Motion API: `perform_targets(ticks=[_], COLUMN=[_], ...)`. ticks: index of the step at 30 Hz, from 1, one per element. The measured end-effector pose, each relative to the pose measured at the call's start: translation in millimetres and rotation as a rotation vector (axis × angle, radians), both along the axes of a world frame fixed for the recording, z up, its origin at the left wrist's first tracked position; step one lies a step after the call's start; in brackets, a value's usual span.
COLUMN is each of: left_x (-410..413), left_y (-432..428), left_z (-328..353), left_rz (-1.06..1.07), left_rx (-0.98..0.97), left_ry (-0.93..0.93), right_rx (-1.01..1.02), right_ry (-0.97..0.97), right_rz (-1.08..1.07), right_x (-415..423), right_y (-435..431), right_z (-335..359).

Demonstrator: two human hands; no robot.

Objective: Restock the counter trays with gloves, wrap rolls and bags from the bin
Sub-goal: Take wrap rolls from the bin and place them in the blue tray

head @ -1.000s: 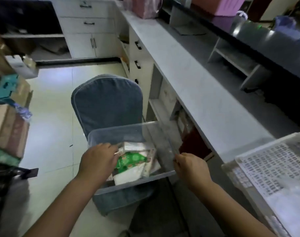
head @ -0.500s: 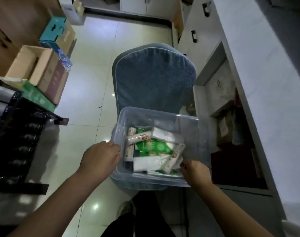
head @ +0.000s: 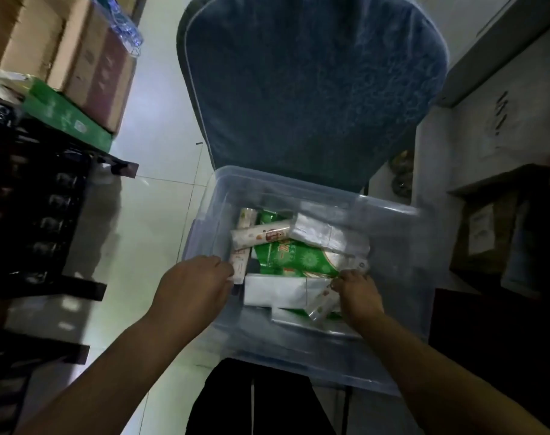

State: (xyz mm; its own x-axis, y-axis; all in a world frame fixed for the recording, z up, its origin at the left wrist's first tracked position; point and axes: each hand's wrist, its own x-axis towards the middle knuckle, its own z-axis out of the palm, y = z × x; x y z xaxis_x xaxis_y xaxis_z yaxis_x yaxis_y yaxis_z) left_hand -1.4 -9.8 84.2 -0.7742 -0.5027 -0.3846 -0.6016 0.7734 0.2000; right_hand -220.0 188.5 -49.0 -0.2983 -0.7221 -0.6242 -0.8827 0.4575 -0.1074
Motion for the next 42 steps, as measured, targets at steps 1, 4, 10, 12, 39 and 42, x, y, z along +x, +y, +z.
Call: perform_targets(ticks=[1, 4, 10, 12, 39, 42], left_x=[-2, -6, -15, -18, -85, -77], left_y=[1, 4, 11, 13, -36, -37], left_z=[-7, -24, -46, -49, -203, -180], left_rz=[0.009, 0.052, 0.092, 0.074, -0.044, 0.032], left_rx=[0.022, 0.074, 0.139, 0.147, 0.131, 0.221], left_ry=[0.003, -0.007, -0.06, -0.062, -0.193, -0.162], right_rx=[0.028, 0.096, 0.117, 0.089, -0.243, -0.263], right_ry=[0.013, 0.06, 0.074, 0.055, 0.022, 0.003], right_rz=[0.071, 0.229, 0.287, 0.28, -0.676, -0.744], right_x=[-4, -14, -21, -25, 31, 42], right_y=[-2, -3, -10, -14, 13, 12], right_z=[-7, -27, -52, -53, -5, 8])
